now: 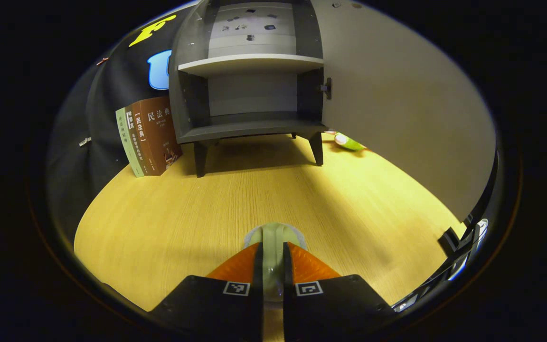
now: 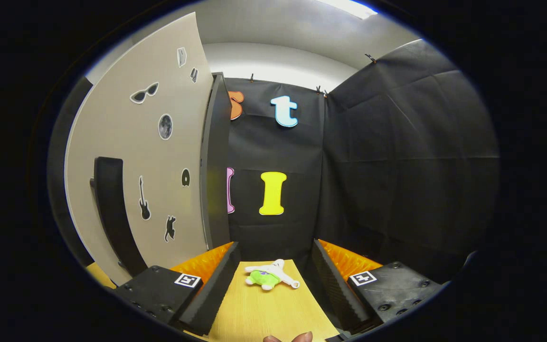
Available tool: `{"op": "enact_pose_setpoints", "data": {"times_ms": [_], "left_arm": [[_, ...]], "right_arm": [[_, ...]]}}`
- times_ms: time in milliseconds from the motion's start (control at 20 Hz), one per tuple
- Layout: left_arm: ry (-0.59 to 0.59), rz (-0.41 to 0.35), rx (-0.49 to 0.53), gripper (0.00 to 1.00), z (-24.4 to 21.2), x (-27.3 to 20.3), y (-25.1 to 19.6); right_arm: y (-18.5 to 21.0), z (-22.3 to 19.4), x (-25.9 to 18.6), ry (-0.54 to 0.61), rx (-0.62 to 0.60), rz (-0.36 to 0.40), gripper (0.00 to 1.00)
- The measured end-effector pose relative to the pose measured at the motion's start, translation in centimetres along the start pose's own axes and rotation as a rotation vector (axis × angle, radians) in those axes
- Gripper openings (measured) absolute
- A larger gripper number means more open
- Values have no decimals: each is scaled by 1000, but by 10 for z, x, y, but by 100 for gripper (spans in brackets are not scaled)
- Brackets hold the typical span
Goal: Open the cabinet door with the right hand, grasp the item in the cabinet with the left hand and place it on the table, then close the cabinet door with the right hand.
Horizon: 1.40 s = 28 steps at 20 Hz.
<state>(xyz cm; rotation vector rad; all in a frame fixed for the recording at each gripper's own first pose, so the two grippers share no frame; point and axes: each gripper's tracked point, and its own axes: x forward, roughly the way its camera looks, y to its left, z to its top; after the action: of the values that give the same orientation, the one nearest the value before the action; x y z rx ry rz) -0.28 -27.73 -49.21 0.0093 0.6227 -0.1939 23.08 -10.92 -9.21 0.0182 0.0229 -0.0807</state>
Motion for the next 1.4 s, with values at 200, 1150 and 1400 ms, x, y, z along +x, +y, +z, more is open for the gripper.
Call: {"op": "enact_pose_setpoints", "data": {"times_ms": [200,1150,1400], "left_arm": [[13,3,-19,22,-10,6,-7],[-164,-43,-28,95,103,-87,34],[-291,20,-97,95,183,-152,107]], "right_arm": [[2,-1,1,6,-10,12,98],[22,14,-5,-13,-27,-7,98],[39,22,-15,-17,-22,-17,98]]}}
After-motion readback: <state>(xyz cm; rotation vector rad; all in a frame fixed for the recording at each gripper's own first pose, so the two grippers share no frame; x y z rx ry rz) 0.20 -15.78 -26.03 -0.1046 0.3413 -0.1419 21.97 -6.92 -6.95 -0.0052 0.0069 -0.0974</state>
